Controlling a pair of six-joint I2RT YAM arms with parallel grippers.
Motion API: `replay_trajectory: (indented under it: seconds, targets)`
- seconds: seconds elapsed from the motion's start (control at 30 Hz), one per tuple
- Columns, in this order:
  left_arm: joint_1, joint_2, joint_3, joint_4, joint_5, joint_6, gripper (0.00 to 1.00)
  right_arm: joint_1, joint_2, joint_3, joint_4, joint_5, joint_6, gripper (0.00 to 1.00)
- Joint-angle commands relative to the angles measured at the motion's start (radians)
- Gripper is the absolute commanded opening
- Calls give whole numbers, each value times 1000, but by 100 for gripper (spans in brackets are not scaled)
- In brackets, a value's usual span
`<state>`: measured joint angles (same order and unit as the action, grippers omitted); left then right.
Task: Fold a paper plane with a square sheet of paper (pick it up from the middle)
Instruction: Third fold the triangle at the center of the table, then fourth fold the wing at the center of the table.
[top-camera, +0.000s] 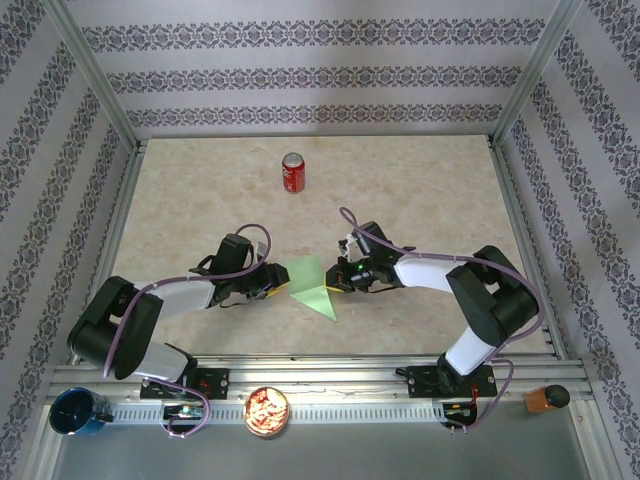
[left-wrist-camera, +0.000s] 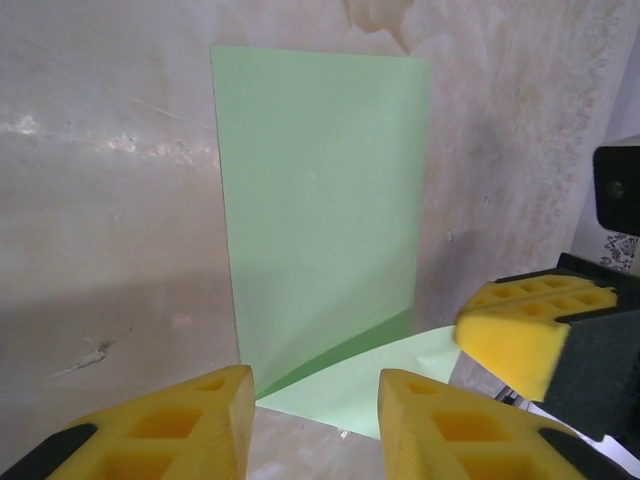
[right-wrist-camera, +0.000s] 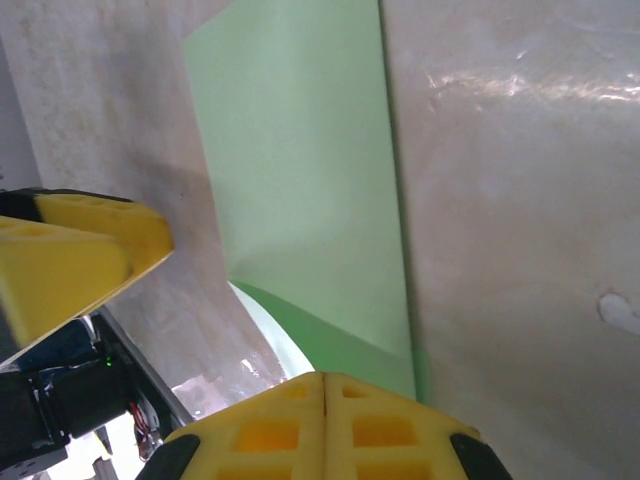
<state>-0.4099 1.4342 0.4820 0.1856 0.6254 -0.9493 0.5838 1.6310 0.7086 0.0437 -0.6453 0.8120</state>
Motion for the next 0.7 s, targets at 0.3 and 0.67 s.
replay_trajectory:
  seconds: [0.3,0.67]
  targets:
    - [16,56,33,74,20,-37,38,-22,-96,-78,134,-33,67,1]
    - [15,97,47,119,35,-52,38,-28,-103,-101,163,-36,81,0]
